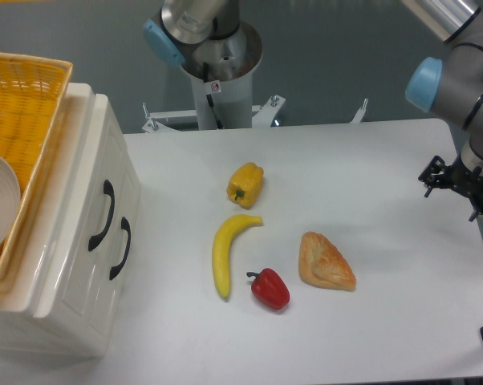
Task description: Slide open the top white drawer
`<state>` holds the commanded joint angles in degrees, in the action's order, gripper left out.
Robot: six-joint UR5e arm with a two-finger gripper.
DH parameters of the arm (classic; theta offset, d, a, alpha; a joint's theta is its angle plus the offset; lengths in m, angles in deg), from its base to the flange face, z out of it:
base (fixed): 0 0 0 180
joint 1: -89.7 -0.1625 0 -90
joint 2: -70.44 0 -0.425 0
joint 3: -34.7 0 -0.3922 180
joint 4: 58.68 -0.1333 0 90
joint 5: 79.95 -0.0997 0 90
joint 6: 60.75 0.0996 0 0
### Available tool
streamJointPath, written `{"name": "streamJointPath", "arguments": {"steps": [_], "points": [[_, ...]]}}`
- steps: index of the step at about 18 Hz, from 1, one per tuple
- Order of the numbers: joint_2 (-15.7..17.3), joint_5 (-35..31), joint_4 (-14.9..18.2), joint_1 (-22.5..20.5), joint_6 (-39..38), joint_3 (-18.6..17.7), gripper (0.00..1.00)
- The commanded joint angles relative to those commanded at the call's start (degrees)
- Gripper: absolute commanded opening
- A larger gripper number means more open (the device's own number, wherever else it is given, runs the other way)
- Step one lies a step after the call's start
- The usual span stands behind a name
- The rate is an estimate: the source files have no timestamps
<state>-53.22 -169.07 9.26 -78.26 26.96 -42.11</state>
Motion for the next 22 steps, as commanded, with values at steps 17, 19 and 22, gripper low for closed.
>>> {"name": "streamJointPath", "arguments": {"steps": [17,19,22], "points": [[2.5,-0.3,0.1,6.1,-11.0,-0.6,1.0],[3.2,-0.4,0.2,7.3,-14.0,-0.9,1.0],[4.7,0.0,0.6,8.8,-16.4,-2.2,1.0]]}}
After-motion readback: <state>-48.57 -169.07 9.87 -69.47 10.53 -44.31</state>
